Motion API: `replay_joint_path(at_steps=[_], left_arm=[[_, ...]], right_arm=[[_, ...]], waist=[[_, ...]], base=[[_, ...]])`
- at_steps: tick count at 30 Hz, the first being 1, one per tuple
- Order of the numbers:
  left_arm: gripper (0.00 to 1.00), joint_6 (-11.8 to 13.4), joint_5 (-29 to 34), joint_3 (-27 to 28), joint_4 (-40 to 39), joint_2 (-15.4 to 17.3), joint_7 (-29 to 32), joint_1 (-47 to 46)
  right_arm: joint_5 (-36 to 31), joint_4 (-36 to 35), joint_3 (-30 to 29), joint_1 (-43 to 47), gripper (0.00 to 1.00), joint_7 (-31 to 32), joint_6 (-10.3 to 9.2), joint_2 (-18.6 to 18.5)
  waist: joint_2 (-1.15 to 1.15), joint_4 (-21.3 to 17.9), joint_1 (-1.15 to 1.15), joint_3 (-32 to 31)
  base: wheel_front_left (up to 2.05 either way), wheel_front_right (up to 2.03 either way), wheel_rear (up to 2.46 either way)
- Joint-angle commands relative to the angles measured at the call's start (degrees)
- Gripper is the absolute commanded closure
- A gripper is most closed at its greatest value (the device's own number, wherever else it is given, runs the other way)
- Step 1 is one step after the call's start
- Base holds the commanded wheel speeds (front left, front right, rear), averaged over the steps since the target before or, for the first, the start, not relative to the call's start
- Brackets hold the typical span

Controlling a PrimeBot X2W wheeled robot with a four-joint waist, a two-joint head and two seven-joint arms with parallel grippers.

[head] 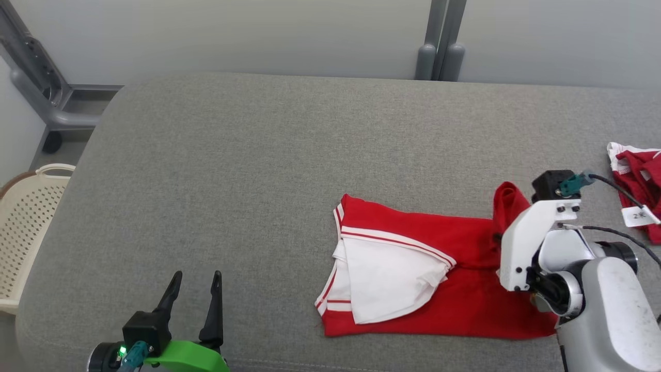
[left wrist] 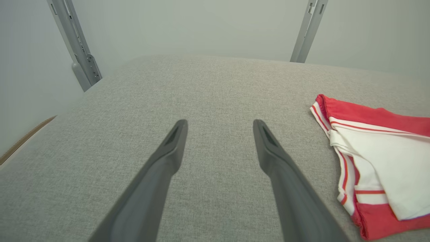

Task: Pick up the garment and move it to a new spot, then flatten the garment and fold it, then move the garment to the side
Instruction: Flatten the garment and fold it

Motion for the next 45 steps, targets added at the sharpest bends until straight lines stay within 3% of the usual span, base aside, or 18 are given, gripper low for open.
replay_joint_path(at_steps=[1,12,13,29,30,31,40,45], left_arm=[[0.00,0.0,0.4,-0.2,0.0,0.0,0.0,0.6],[0.00,-0.2,-0.2,-0.5,-0.4,-0.1,0.0,0.0],[0.00,-0.2,-0.3,-1.0,-0.1,-0.1,0.0,-0.4],[0.00,0.1,-1.4,-2.9,0.6,-0.1,0.0,-1.8],[0.00,0.2,-1.5,-3.0,0.6,-0.1,0.0,-1.8],[0.00,0.3,-1.6,-3.0,0.6,-0.1,0.0,-1.9],[0.00,0.6,-1.7,-2.4,0.6,-0.1,0.0,-1.4],[0.00,0.7,-1.0,-1.8,0.2,-0.1,0.0,-0.5]], right_arm=[[0.8,0.9,0.8,-0.8,1.00,-0.7,-0.08,-0.2],[8.5,11.8,13.7,-7.1,1.00,-4.9,-0.07,-0.2],[9.9,15.9,16.1,-9.2,1.00,-6.1,-0.07,-0.2],[14.9,28.1,22.2,-15.3,1.00,-11.7,-0.05,-0.2],[15.1,28.5,22.8,-15.7,0.86,-12.2,-0.05,-0.2],[15.8,28.9,22.9,-16.0,0.00,-12.7,-0.05,-0.2],[22.2,30.9,23.4,-19.2,0.00,-18.8,-0.05,-0.2],[19.5,30.7,20.6,-20.0,0.00,-22.2,-0.05,-0.2]], waist=[[0.00,0.6,0.00,-0.1],[0.00,4.8,0.00,1.0],[0.00,6.3,0.00,1.4],[0.00,9.9,0.00,2.3],[0.00,10.0,0.00,2.4],[0.00,10.1,0.00,2.4],[0.00,9.3,0.00,1.8],[0.00,7.8,0.00,0.8]], base=[[0.00,0.00,0.00],[0.00,0.00,0.00],[0.00,0.00,0.00],[0.00,0.00,0.00],[0.00,0.00,0.00],[0.00,0.00,0.00],[0.00,0.00,0.00],[0.00,0.00,0.00]])
